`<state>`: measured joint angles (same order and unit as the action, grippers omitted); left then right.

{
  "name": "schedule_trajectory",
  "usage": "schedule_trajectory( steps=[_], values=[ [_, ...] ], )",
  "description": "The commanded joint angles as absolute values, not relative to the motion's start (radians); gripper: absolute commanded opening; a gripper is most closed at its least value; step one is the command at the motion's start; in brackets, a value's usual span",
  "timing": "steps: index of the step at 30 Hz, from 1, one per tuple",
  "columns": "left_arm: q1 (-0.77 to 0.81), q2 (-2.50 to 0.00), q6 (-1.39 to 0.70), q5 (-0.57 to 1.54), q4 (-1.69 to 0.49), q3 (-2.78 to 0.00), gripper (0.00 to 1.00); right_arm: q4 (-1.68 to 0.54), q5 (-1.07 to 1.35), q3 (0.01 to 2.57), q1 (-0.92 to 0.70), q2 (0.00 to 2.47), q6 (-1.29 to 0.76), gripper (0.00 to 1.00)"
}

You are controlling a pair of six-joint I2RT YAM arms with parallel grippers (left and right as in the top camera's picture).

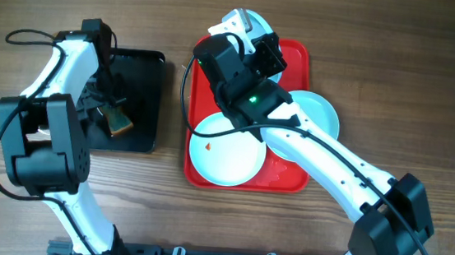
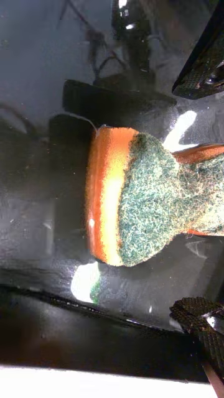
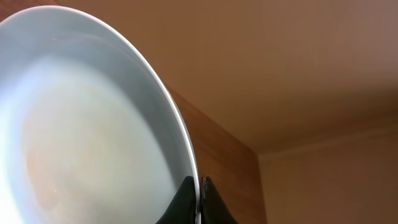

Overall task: Clean dirty plates on tray and stack at the side
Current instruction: 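Lift the top-left plate with the right gripper and carry it right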

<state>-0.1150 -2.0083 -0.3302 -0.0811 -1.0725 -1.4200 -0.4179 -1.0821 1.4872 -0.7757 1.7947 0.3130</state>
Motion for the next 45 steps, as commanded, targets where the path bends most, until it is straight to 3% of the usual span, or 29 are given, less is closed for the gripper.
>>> schedule_trajectory(
  steps=[1, 21, 27, 31, 36, 40, 45],
  values=[
    [-0.114, -1.991, -0.321, -0.087, -1.072, -1.417, 1.00, -0.415, -1.113, 1.483, -0.778, 1.777, 0.314, 0.04],
    [-0.114, -1.991, -0.321, -0.087, -1.072, -1.417, 1.00, -0.429, -1.081, 1.482, -0.779, 1.803, 0.284, 0.04],
    [-0.114, -1.991, -0.321, -0.087, -1.072, -1.417, 1.00, -0.520, -0.838, 1.488, -0.731, 1.795, 0.079, 0.04],
    [-0.114, -1.991, -0.321, -0.087, -1.072, -1.417, 1.00, -0.562, -0.913, 1.492, -0.733, 1.784, 0.094, 0.04],
    [-0.114, -1.991, -0.321, -0.087, -1.072, -1.417, 1.00, -0.601, -0.736, 1.495, -0.695, 1.752, -0.060, 0.04],
    [-0.114, -1.991, -0.321, -0.087, -1.072, -1.417, 1.00, -0.613, -0.508, 1.515, -0.570, 1.674, -0.231, 0.04],
    [-0.114, -1.991, -0.321, -0.088, -1.072, -1.417, 1.00, -0.705, 0.015, 1.513, -0.180, 1.640, -0.405, 0.04]
  ],
)
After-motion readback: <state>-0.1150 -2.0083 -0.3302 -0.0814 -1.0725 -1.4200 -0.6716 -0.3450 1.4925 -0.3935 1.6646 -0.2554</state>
